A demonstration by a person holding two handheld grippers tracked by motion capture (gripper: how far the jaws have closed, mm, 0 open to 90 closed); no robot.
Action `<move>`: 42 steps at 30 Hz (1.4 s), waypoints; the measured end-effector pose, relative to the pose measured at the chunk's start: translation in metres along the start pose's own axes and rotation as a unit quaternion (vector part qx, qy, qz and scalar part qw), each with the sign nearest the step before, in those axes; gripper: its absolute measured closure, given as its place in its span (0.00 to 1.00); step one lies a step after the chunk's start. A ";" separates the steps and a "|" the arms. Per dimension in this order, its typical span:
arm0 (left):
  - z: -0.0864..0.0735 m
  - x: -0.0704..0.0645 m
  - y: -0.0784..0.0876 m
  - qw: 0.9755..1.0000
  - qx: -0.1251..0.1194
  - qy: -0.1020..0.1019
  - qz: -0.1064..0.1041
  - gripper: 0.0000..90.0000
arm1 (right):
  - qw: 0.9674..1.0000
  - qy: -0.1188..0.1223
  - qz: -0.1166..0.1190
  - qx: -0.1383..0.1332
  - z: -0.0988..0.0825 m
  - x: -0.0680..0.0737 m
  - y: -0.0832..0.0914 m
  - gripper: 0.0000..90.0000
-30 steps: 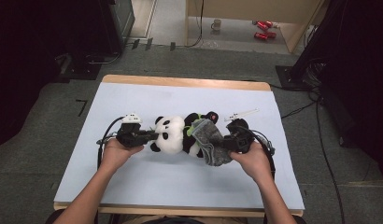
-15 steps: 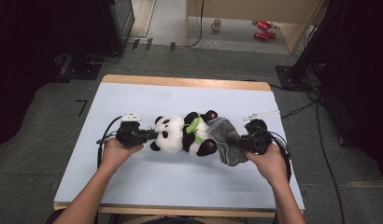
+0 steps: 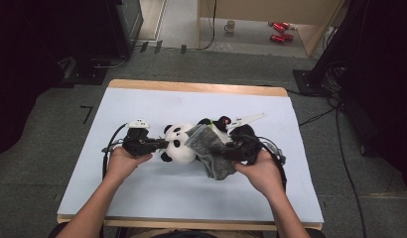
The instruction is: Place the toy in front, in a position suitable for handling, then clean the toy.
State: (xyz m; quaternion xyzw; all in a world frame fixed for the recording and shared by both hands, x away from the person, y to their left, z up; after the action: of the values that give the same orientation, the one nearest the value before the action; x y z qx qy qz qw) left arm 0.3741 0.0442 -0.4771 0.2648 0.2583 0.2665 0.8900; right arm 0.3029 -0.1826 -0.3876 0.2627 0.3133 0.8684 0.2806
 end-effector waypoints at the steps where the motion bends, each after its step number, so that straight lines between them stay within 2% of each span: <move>1: 0.000 0.000 0.000 1.000 0.000 0.000 -0.001 0.95 | 1.000 0.005 0.003 0.011 -0.001 0.003 -0.010 0.90; 5: -0.003 0.003 0.000 1.000 -0.006 -0.005 -0.001 0.94 | 0.999 0.010 0.002 0.036 -0.004 0.002 -0.034 0.90; 8: -0.005 0.005 0.000 1.000 -0.007 -0.005 0.000 0.94 | 0.999 0.002 -0.009 0.049 -0.003 -0.010 -0.048 0.90; 14: -0.004 0.007 -0.001 1.000 -0.017 0.002 0.003 0.93 | 0.999 -0.001 -0.022 0.046 0.001 -0.027 -0.058 0.90; 21: -0.003 0.009 -0.001 0.999 -0.035 -0.005 0.007 0.90 | 0.998 0.006 -0.036 0.041 0.009 -0.036 -0.058 0.90; 24: -0.003 0.011 0.000 0.999 -0.043 -0.005 0.003 0.81 | 0.999 0.005 -0.036 0.040 0.012 -0.037 -0.058 0.90; 26: -0.004 0.012 0.002 0.998 -0.051 -0.015 -0.014 0.67 | 0.998 0.006 -0.038 0.040 0.014 -0.039 -0.058 0.90; 27: -0.005 0.012 0.003 0.998 -0.051 -0.019 -0.016 0.61 | 0.998 0.006 -0.040 0.038 0.016 -0.040 -0.058 0.90; 30: -0.006 0.012 0.006 0.997 -0.058 -0.031 -0.035 0.47 | 0.998 0.007 -0.041 0.036 0.020 -0.044 -0.058 0.90; 36: -0.005 0.003 0.004 0.993 -0.080 -0.072 -0.057 0.32 | 0.999 0.001 -0.043 0.030 0.031 -0.052 -0.060 0.90; 38: -0.005 0.000 0.002 0.991 -0.082 -0.084 -0.059 0.32 | 0.999 -0.002 -0.045 0.027 0.034 -0.055 -0.060 0.90; 42: -0.003 0.001 -0.006 0.991 -0.091 -0.089 -0.051 0.31 | 0.999 -0.008 -0.044 0.022 0.040 -0.061 -0.061 0.90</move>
State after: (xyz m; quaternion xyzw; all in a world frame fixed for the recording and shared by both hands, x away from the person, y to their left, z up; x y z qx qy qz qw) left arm 0.3752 0.0412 -0.4830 0.1916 0.1661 0.2184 0.9424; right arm 0.3905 -0.1671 -0.4199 0.2622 0.3414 0.8458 0.3150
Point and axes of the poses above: each handheld gripper's, and its own axes: y roughly backward along the jaws, z roughly out of its top, x roughly to its left, the point moved 7 cm from there along -y, roughly forward along the jaws, and after that the axes turned 1 degree about y, right-handed, at the moved point
